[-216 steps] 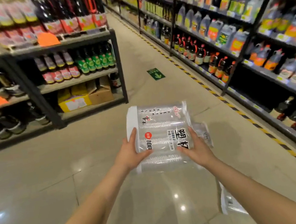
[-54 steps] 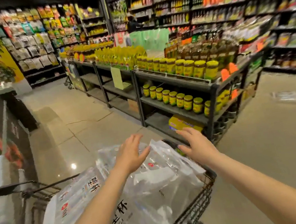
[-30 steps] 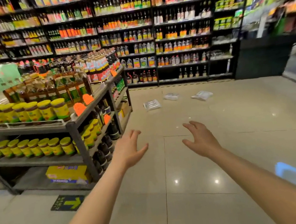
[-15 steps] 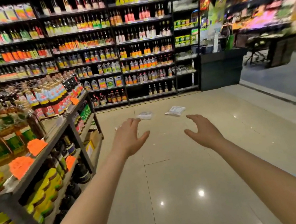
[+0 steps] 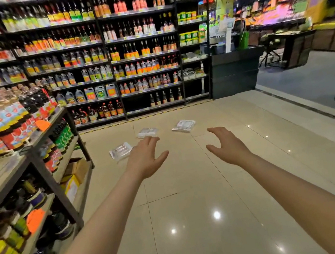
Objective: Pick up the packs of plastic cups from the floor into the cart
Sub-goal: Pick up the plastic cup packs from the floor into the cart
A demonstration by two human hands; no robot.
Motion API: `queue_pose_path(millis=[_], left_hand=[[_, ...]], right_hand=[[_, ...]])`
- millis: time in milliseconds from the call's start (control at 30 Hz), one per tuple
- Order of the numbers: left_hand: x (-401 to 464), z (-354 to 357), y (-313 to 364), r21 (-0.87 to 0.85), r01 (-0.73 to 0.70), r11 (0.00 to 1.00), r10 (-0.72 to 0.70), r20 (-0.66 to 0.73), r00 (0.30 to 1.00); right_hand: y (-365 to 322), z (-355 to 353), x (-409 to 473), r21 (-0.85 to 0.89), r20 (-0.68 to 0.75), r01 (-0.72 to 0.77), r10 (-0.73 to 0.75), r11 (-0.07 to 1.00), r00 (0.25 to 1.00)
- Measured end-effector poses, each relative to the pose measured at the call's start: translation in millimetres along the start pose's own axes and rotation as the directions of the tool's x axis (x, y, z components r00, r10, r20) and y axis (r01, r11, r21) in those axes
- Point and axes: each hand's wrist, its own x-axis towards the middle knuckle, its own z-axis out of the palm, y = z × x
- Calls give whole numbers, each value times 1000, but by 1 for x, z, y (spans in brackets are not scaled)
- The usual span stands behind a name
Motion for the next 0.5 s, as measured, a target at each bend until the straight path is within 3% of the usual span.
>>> queue_pose_path(millis=[200,500], left_hand=[[131,33,2,2,24,1000,-24,-26,999],[283,103,-21,-35,73,997,-73,12,997]], right_hand=[[63,-8,126,-87,37,30,-27,996,999],[124,29,285,-21,58,37,-35,999,998]])
